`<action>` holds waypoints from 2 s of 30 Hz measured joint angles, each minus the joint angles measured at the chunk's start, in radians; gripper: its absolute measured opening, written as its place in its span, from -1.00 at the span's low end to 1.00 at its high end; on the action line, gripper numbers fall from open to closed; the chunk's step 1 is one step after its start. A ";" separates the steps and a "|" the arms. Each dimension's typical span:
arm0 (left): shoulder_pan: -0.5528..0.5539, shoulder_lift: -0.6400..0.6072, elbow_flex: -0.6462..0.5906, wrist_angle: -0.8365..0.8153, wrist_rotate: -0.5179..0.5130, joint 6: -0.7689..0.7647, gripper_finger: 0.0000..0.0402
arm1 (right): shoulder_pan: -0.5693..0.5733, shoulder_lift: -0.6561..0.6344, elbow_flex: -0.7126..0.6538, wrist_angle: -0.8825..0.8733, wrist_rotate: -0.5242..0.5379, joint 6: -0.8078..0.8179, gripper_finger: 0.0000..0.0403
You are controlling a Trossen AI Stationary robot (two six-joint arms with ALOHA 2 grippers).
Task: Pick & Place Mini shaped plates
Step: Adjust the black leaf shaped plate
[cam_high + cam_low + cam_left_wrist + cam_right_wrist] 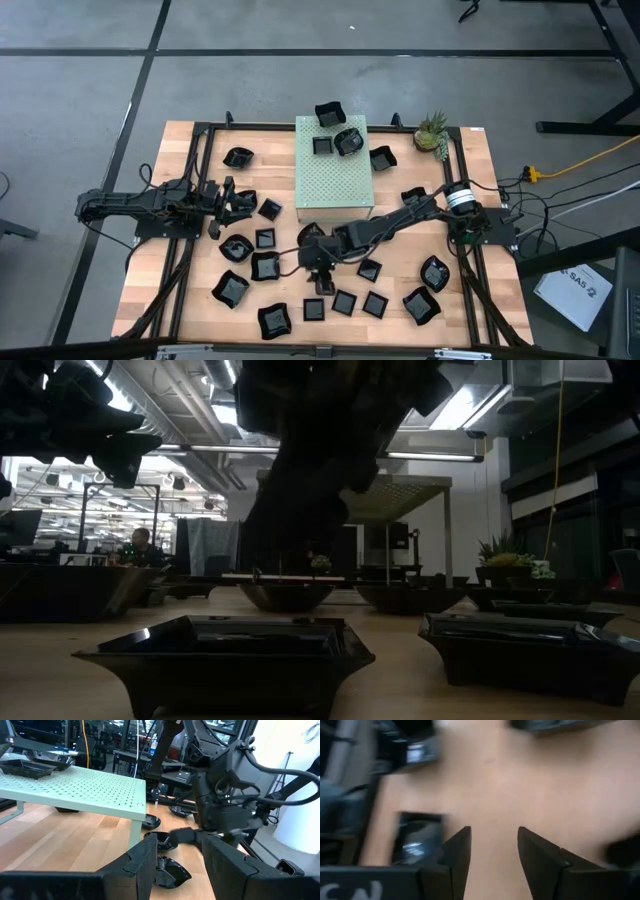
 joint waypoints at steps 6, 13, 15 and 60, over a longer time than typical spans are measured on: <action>0.000 0.000 0.000 0.000 0.000 0.000 -0.24 | -0.004 -0.001 0.000 -0.004 0.253 -0.013 -0.21; 0.000 0.000 0.000 0.000 0.000 0.000 -0.24 | -0.010 -0.002 0.000 -0.018 0.438 0.042 -0.21; 0.000 0.000 0.000 0.000 0.000 0.000 -0.24 | -0.017 -0.002 0.000 -0.033 0.446 0.083 -0.21; 0.000 0.000 0.000 0.000 0.000 0.000 -0.24 | -0.018 -0.022 0.056 -0.250 0.581 0.136 -0.21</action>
